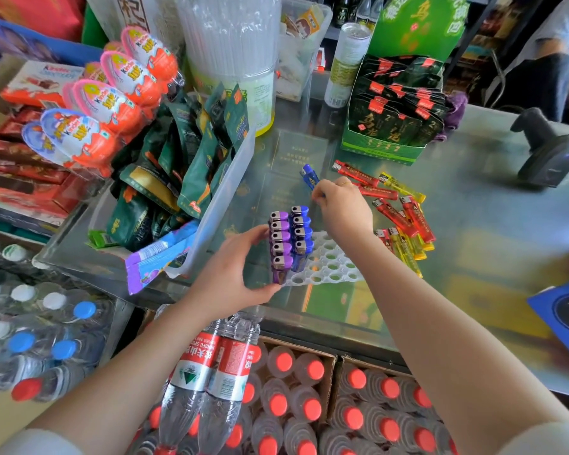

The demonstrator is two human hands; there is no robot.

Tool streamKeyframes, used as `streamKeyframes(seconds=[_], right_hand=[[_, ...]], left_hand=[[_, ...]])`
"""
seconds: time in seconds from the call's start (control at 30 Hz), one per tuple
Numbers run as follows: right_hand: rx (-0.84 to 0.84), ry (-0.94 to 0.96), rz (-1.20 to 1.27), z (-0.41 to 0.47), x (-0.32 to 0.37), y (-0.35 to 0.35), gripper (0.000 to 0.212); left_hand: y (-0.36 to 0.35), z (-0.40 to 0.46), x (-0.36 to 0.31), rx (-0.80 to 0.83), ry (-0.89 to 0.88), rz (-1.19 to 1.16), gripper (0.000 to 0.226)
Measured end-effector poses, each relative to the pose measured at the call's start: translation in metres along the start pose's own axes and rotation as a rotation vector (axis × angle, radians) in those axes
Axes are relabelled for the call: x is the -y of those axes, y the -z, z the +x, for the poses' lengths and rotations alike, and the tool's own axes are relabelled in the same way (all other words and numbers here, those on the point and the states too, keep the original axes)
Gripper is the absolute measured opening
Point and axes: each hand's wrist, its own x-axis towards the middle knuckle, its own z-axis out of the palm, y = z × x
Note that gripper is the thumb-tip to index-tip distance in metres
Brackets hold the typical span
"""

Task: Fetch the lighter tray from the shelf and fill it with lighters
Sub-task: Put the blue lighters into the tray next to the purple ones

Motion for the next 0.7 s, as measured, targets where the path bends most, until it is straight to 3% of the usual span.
streamKeyframes(seconds=[0.13,0.27,0.4,0.5,0.6,0.7], right_hand=[[-0.01,0.011,0.109,-0.013,-0.008,0.008,0.037],[-0.185,-0.001,0.328,-0.044,-0.015,0.022,0.027],[-0.189,-0.218,0.859,-0.088,-0.012,0.027,0.018],[-0.121,-0.204,1.135,-0.117,-0.006,0.022,0.019],[-0.079,-0.151,1.068,-0.133,0.0,0.011,0.021],[-0.087,-0.155,0.882,-0.136,0.007,0.005,0.008]], left_hand=[[0.002,-0.001,-0.002,0.01,0.0,-0.002,0.073],[0.002,-0.001,-0.003,0.001,-0.01,-0.008,0.076],[0.003,-0.001,-0.005,-0.009,-0.018,-0.021,0.075],[0.005,-0.002,-0.009,-0.013,-0.028,-0.049,0.071],[0.007,-0.003,-0.014,-0.004,-0.034,-0.06,0.067],[0.008,-0.004,-0.017,-0.009,-0.039,-0.069,0.064]])
